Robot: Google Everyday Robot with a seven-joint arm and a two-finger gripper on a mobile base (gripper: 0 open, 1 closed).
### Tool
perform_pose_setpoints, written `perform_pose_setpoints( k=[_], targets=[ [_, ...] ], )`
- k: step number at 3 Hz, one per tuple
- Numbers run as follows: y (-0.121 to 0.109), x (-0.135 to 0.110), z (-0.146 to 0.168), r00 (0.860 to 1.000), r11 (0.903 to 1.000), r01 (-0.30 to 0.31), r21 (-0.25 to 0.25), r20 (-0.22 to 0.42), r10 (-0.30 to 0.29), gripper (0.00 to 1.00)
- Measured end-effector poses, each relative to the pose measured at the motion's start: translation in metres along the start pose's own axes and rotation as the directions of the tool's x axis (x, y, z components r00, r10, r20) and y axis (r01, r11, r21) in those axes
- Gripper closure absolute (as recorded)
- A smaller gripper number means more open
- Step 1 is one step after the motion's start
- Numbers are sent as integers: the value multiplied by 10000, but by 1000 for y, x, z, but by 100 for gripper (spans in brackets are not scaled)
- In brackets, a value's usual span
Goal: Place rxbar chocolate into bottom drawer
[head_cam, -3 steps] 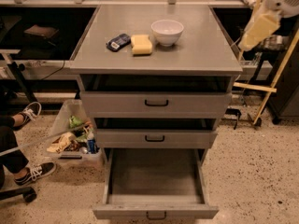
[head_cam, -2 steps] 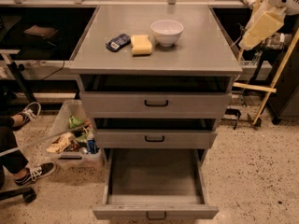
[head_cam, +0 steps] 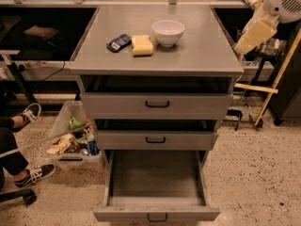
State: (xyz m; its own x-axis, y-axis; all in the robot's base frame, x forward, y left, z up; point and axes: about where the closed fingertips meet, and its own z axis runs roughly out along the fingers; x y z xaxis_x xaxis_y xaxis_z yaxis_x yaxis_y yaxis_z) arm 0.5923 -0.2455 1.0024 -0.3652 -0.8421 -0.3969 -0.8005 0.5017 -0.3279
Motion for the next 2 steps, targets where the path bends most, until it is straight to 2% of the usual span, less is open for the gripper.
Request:
perform_pose_setpoints(
  k=[1, 2],
  targets=[
    [22, -17, -23, 9961, 9880, -784, 1329, 496, 724, 100],
    [56, -58, 27, 9902, 9801, -1187, 1591, 920, 1050, 100]
  ],
)
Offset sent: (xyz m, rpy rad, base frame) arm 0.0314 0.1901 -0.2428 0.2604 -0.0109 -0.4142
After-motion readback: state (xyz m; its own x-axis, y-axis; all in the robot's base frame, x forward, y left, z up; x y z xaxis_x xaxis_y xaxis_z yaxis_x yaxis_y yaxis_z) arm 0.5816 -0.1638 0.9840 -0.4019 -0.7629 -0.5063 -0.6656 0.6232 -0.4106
